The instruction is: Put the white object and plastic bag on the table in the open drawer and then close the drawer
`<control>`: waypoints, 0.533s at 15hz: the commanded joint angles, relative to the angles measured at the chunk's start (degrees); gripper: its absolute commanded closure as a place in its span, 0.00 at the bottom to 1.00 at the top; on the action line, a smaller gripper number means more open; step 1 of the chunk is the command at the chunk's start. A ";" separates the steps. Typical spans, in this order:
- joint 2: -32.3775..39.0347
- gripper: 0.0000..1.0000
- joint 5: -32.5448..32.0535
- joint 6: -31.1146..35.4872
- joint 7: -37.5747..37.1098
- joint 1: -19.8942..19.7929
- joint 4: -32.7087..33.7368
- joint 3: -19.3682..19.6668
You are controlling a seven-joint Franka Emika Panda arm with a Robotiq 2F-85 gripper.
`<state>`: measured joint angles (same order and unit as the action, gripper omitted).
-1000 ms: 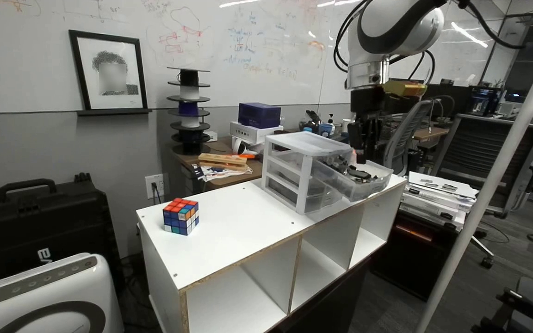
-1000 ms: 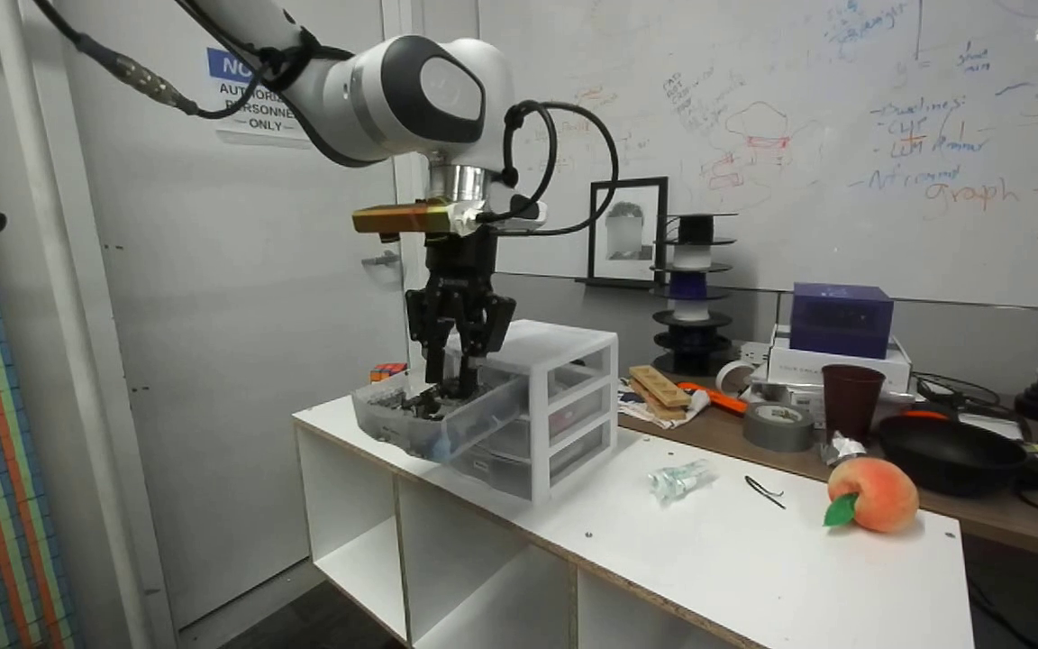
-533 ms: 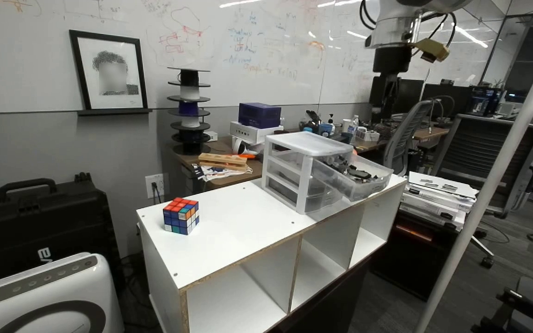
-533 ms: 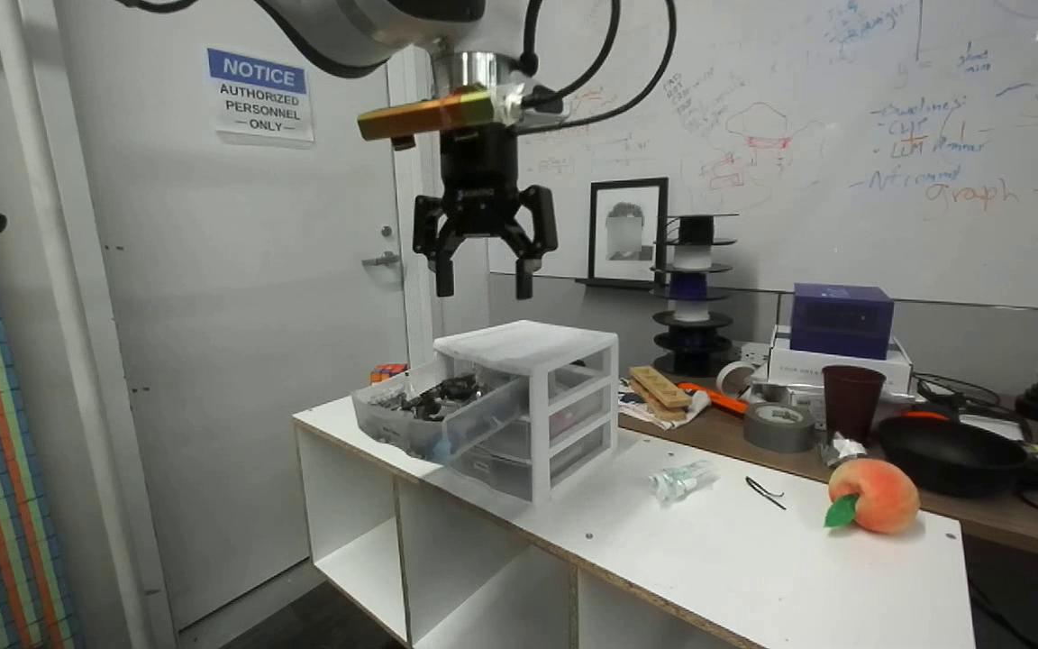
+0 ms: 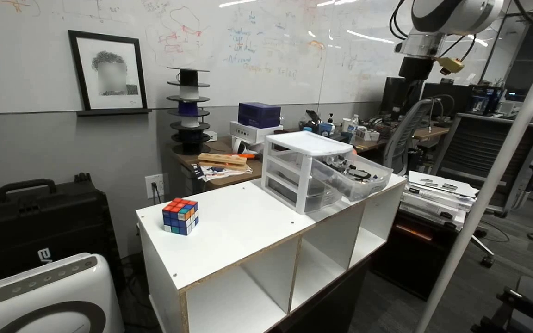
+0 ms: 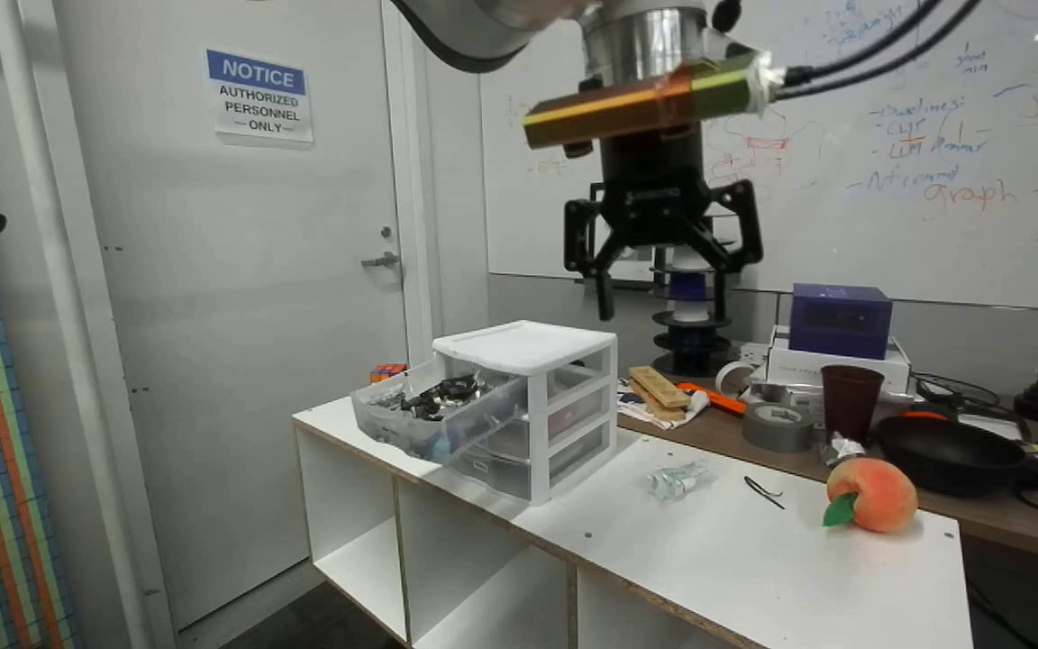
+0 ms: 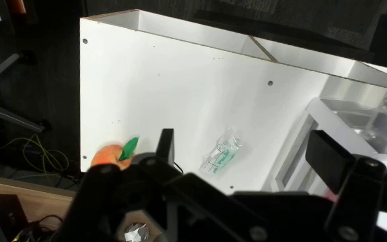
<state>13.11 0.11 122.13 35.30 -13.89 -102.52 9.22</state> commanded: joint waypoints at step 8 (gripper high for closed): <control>33.46 0.00 10.68 -1.73 -4.77 -6.04 31.57 -6.81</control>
<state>38.38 9.93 122.85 33.26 -18.45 -81.98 4.56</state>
